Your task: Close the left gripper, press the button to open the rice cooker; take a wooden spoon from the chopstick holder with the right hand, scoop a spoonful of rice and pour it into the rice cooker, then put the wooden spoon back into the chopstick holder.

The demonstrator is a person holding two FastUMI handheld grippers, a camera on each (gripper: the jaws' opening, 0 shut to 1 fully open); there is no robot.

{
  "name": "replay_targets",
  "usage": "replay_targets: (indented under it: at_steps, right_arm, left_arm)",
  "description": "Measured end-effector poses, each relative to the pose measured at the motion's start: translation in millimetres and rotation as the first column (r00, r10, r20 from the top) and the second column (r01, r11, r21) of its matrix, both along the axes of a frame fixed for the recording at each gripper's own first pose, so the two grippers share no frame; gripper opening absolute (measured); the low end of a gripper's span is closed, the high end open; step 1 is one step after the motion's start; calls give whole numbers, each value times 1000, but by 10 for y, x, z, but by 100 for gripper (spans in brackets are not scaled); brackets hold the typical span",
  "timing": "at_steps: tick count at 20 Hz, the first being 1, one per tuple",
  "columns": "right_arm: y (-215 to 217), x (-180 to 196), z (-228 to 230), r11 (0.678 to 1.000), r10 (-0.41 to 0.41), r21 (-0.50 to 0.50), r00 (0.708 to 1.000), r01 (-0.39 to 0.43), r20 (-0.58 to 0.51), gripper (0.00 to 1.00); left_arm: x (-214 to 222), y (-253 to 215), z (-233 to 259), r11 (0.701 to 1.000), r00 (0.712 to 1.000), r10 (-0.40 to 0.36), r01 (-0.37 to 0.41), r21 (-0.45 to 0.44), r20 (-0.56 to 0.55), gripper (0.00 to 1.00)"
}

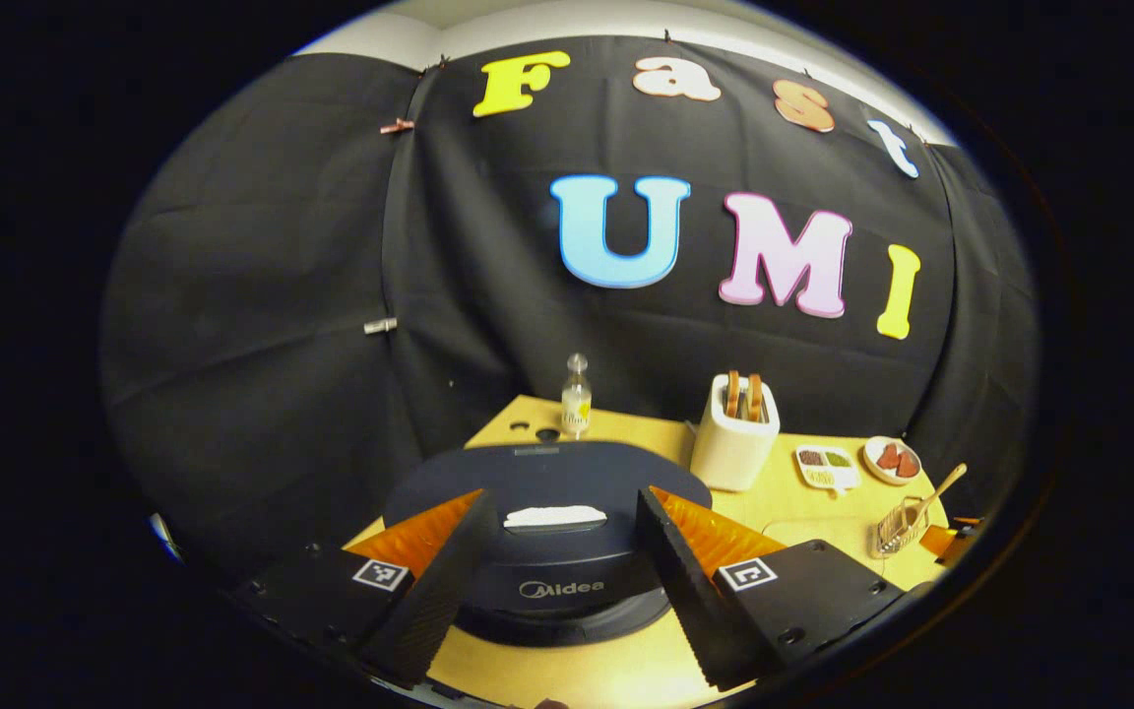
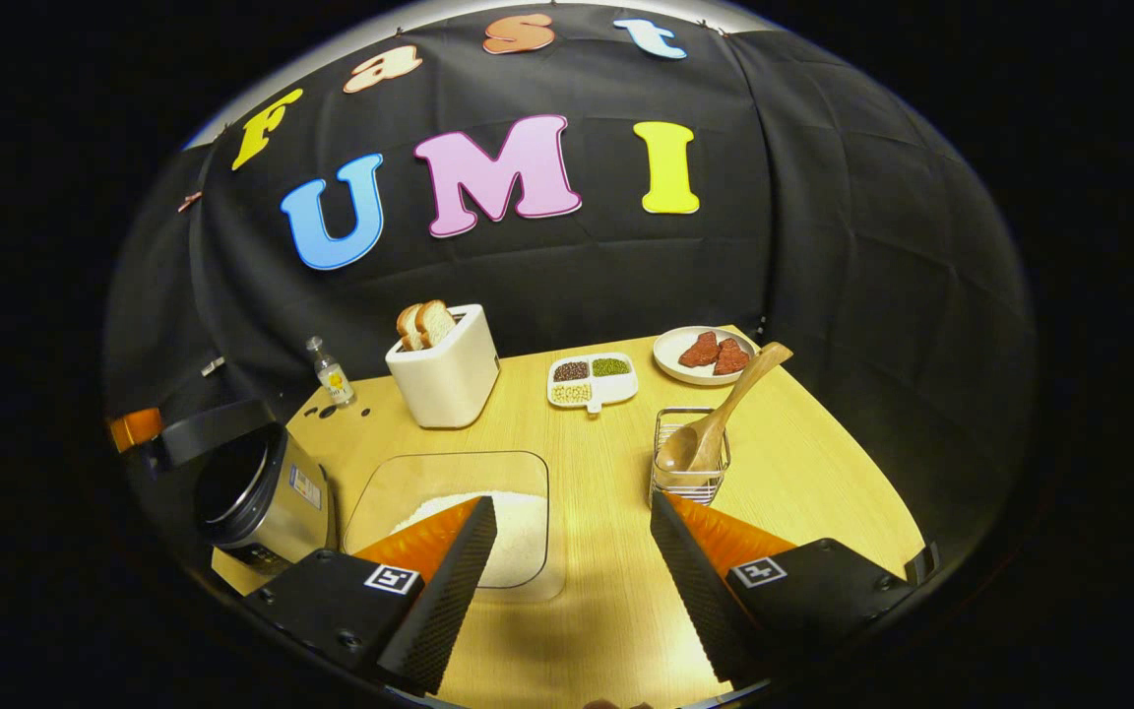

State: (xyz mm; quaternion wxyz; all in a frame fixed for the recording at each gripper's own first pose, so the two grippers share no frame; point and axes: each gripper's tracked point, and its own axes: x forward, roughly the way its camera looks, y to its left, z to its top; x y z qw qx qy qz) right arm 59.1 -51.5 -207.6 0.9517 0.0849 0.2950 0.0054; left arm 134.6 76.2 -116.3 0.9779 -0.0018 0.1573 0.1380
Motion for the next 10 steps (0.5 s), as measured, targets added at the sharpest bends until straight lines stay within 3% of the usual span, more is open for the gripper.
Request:
replay_targets:
  at_steps: [6, 10]
  right_arm:
    - [-12, -16, -118, 999, 45, -5, 998, -45, -40, 99]
    - [-52, 17, -154, 998, 57, -4, 997, -57, -47, 99]
  left_arm:
    - [-91, -22, -603, 999, 998, 35, -33, 23, -61, 98]
    - [-96, -28, -593, 998, 999, 43, -42, 45, -30, 98]
